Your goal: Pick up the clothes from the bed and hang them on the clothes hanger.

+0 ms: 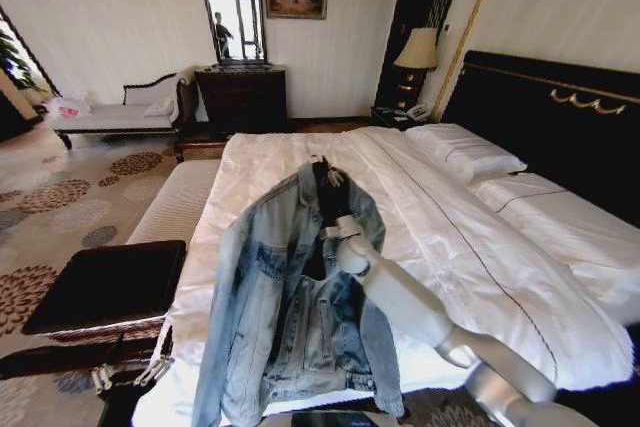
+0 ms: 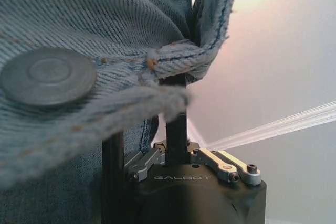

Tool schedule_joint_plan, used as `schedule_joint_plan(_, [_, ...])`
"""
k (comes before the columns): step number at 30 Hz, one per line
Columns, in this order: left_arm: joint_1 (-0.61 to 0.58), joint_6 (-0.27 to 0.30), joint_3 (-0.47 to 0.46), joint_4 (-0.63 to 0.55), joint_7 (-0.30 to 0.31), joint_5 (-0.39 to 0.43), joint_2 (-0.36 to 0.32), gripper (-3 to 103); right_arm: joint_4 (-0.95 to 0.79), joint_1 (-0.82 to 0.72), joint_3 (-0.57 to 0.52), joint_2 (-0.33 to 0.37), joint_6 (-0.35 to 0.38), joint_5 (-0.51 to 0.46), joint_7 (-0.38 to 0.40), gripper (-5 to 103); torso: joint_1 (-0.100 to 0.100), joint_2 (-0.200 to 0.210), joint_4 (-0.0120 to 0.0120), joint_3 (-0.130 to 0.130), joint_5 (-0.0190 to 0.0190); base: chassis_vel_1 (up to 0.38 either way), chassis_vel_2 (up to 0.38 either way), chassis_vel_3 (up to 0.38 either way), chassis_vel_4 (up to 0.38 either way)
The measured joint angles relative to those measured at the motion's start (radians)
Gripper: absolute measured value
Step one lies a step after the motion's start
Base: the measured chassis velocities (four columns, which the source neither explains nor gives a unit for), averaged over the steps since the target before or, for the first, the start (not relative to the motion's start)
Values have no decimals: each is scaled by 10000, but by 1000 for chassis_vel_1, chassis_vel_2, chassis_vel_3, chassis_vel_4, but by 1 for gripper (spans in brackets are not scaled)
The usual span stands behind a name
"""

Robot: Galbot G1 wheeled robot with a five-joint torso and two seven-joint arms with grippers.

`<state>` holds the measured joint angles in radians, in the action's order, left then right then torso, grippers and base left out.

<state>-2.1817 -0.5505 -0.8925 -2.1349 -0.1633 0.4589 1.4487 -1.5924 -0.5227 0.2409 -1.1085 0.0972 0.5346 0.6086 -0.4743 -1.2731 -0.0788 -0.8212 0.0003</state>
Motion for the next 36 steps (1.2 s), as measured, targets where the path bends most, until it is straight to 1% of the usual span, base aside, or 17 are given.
schedule_joint_plan(3, [21,24,46,-37,11,-46,4,100,-736,149,-102,537,108,-255,13,15,0,0,-1,0,-1,0,0,0,0])
schedule_joint_plan(4, [35,31,86,-48,17,-79,7,100,-1199,249,-157,828,164,-361,14,15,0,0,-1,0,-1,0,0,0,0])
schedule_joint_plan(6, [41,35,101,-56,21,-84,9,100,-1349,291,-177,923,175,-394,14,15,0,0,0,0,-1,0,0,0,0])
schedule_joint_plan(10, [80,78,195,-147,58,-129,22,100,-2167,562,-414,1350,216,-555,25,15,0,0,1,0,-3,0,0,0,0])
schedule_joint_plan(15, [94,136,211,-281,113,-146,18,100,-2569,776,-624,1623,233,-755,51,15,0,0,2,0,-2,0,0,0,0])
schedule_joint_plan(21, [87,217,205,-559,282,-189,-27,100,-3250,1068,-1094,2135,376,-1297,73,15,0,0,1,0,-1,0,0,0,0])
schedule_joint_plan(25, [88,412,231,-973,604,-401,-64,100,-3961,1348,-1527,2731,597,-1966,88,15,0,0,3,0,-1,0,0,0,0])
schedule_joint_plan(26, [88,412,231,-973,604,-401,-64,100,-3961,1348,-1527,2731,597,-1966,88,15,0,0,3,0,-1,0,0,0,0])
schedule_joint_plan(28, [160,455,209,-1132,800,-734,-64,100,-4329,1325,-1823,3101,666,-2293,91,15,0,0,0,0,-2,0,0,0,0])
schedule_joint_plan(33, [215,463,146,-1284,1001,-1157,-64,100,-4895,843,-2310,3499,779,-2612,68,15,0,0,0,0,0,0,0,0,0])
schedule_joint_plan(36, [237,432,96,-1331,1061,-1210,-64,100,-5113,658,-2483,3624,809,-2696,44,15,1,0,1,0,-1,0,0,0,0])
